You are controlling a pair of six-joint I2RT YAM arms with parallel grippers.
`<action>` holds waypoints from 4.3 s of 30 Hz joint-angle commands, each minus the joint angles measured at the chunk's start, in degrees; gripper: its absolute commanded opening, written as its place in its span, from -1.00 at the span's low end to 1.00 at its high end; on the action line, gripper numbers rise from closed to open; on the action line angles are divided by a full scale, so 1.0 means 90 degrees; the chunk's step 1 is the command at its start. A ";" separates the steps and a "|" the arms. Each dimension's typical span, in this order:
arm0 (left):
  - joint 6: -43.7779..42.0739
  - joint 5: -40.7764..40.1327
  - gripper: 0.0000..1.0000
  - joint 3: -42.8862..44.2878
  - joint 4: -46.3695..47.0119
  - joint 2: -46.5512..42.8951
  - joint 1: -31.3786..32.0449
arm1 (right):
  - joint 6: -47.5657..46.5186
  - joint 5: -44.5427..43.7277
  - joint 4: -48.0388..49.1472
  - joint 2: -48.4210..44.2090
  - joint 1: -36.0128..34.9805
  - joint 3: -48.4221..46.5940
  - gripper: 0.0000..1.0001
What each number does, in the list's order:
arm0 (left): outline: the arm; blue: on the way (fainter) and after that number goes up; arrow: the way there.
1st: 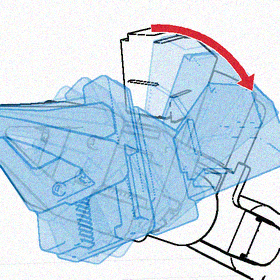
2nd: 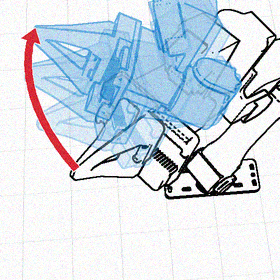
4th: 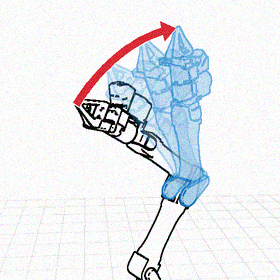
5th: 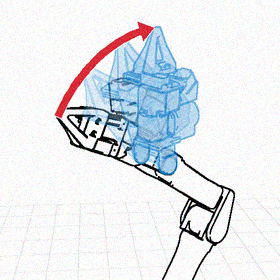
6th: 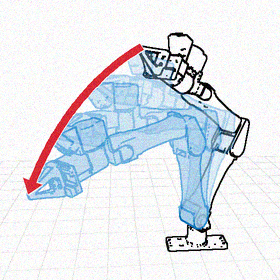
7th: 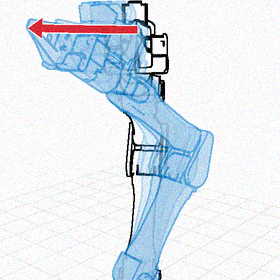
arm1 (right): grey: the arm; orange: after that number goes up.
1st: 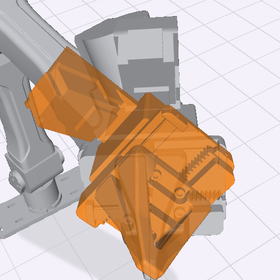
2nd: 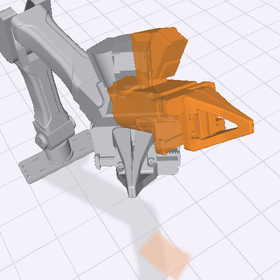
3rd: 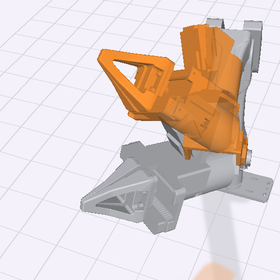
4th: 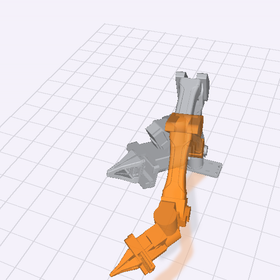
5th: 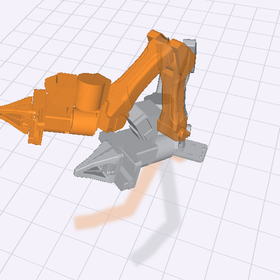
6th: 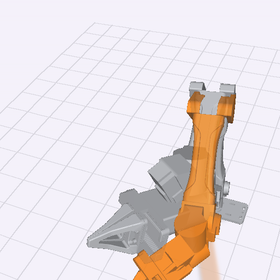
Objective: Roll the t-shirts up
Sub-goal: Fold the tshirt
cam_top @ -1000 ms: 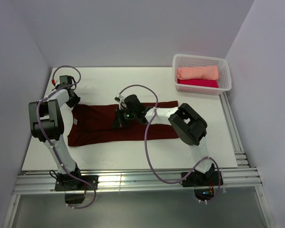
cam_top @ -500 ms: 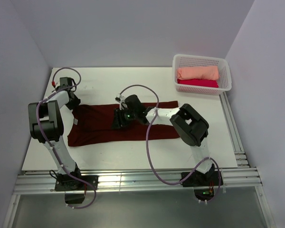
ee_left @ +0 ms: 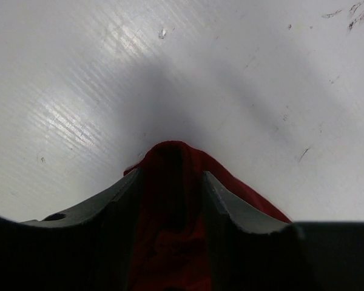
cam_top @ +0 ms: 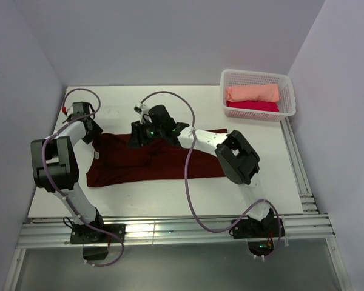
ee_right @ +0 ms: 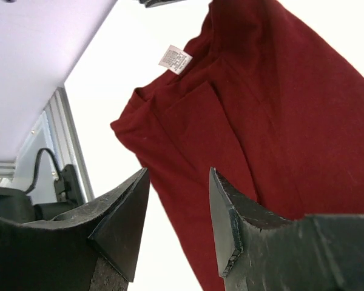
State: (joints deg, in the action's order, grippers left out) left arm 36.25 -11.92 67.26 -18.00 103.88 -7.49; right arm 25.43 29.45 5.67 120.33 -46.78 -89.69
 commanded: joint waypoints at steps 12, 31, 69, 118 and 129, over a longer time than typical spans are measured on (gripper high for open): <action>0.0396 0.0436 0.13 -0.0491 0.0583 -0.0731 -0.0106 | -0.0199 -0.0011 -0.0503 0.1326 -0.0339 -0.1421 0.03; 0.0318 0.0778 -0.93 -0.0179 0.0848 0.0011 -0.0106 | -0.0482 -0.0802 -0.1528 0.2342 -0.0564 -0.2856 0.08; 0.0181 0.0710 -0.99 0.0055 0.0643 0.0158 -0.0282 | -0.0677 -0.0782 -0.1588 0.2060 -0.0788 -0.2438 -0.57; 0.0093 0.0612 -0.99 0.0143 0.0535 0.0255 -0.0282 | 0.0406 -0.0509 0.0063 0.0369 -0.0818 -0.0073 0.05; 0.0074 0.0573 -0.99 0.0143 0.0516 0.0284 -0.0213 | 0.0709 -0.0460 0.0016 0.1160 -0.0769 -0.0727 0.15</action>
State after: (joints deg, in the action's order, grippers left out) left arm 38.13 -5.85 66.67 -14.20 106.63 -9.65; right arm 30.70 25.56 5.76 128.70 -53.58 -92.29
